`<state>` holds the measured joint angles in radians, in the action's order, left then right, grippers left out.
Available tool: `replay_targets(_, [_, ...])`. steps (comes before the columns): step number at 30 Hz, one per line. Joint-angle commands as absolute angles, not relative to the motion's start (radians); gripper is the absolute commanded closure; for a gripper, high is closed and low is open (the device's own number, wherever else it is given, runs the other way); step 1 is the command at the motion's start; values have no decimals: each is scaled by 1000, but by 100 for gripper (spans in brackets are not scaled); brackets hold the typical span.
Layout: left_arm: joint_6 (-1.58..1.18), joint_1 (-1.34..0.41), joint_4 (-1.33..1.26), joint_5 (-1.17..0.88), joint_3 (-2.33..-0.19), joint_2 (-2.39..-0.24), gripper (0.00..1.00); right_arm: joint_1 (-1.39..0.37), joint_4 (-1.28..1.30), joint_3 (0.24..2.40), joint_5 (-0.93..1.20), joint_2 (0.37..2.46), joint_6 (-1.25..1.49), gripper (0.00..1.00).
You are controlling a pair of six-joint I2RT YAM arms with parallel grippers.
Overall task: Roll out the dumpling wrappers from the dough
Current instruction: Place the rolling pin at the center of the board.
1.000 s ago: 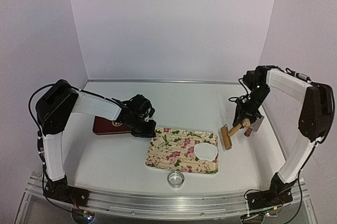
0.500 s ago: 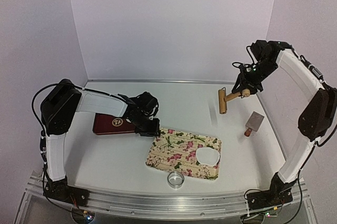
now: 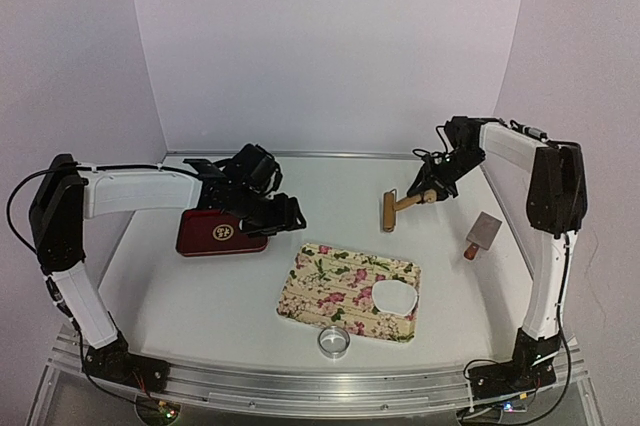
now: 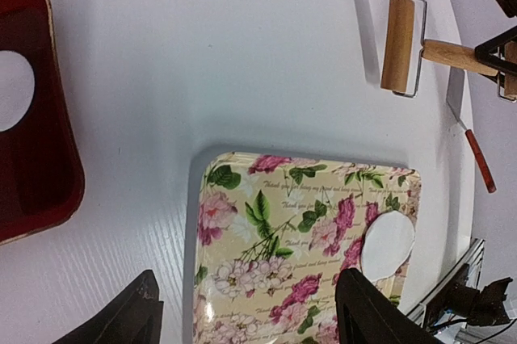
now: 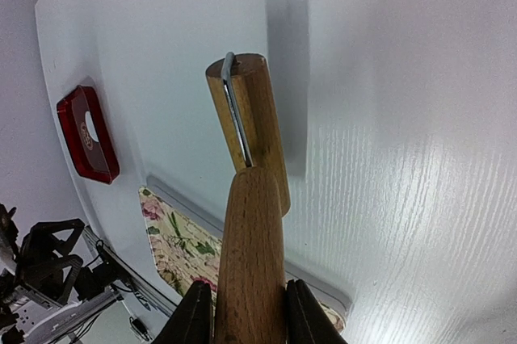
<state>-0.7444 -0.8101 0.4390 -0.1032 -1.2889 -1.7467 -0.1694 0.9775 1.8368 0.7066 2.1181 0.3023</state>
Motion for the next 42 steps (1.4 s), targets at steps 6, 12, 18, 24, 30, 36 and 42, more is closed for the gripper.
replay_targets(6, [-775,-855,492,-117,-1205,-1672,27,-135,925,1789,742,2177,222,86])
replay_targets(12, [-818,-861,476,-104,-1154,-1627,26,-118,919,1791,644,2228,203,65])
replay_targets(18, [-829,-861,461,-102,-1129,-1616,26,-104,918,1797,468,2235,204,43])
replay_targets(24, [-802,-859,512,-84,-1188,-1659,25,-88,921,1785,330,2181,185,20])
replay_targets(30, [-842,-859,557,-47,-1230,-1667,24,-88,919,1749,224,2029,153,11])
replay_targets(36, [-846,-847,561,-66,-1230,-1656,23,-116,917,1662,329,1835,156,11])
replay_targets(42, [-787,-801,569,-109,-1195,-1623,23,-343,917,1507,353,1685,252,16])
